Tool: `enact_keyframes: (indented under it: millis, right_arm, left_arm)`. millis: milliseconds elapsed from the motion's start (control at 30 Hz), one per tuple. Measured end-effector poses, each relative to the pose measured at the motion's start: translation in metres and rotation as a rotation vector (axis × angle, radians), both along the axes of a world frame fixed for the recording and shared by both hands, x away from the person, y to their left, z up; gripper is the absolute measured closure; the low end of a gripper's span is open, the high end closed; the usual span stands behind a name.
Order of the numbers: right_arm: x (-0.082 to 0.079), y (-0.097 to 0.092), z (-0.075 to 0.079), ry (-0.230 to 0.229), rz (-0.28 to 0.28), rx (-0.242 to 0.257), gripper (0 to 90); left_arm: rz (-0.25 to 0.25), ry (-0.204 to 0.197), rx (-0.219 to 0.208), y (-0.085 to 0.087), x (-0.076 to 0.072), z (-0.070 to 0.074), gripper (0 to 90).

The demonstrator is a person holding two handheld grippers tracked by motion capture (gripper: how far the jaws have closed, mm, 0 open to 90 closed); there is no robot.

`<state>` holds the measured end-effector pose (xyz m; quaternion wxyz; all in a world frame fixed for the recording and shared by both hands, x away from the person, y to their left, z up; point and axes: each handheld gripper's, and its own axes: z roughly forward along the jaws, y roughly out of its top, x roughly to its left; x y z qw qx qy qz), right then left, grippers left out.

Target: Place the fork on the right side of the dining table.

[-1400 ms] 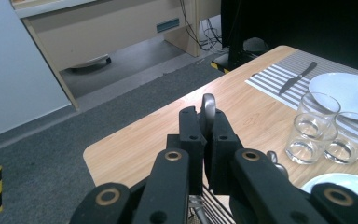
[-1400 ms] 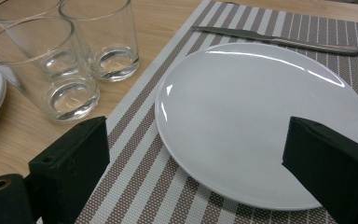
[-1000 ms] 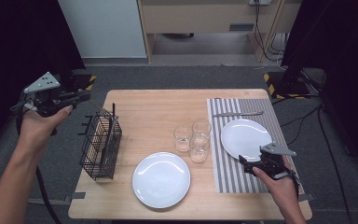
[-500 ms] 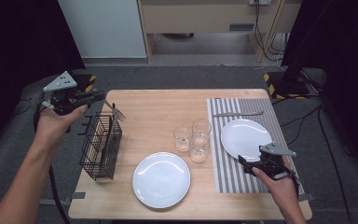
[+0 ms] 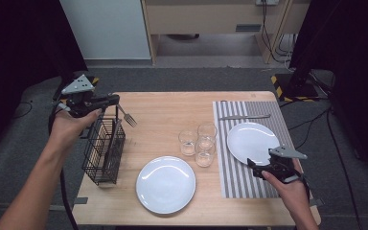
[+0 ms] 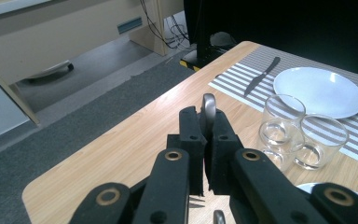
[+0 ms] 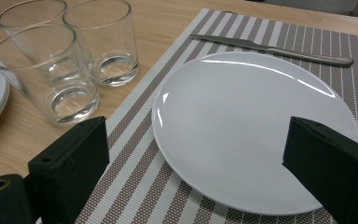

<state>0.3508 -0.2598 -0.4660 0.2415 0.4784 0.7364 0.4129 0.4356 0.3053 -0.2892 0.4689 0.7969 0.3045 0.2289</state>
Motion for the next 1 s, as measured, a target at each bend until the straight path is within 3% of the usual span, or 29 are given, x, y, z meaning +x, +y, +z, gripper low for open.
enact_keyframes:
  millis: [433, 733, 1000]
  right_arm:
    - [0.008, 0.013, 0.007, 0.008, 0.065, -0.019, 11.7]
    - [0.019, 0.037, 0.021, 0.009, 0.148, -0.045, 13.0]
    - [0.025, 0.057, 0.027, 0.029, 0.220, -0.060, 15.2]
  left_arm:
    - [-0.051, 0.031, 0.001, -0.020, 0.010, -0.013, 86.8]
    - [-0.106, 0.042, -0.013, -0.038, 0.016, -0.014, 86.8]
    - [-0.137, 0.057, -0.024, -0.048, 0.013, -0.024, 86.8]
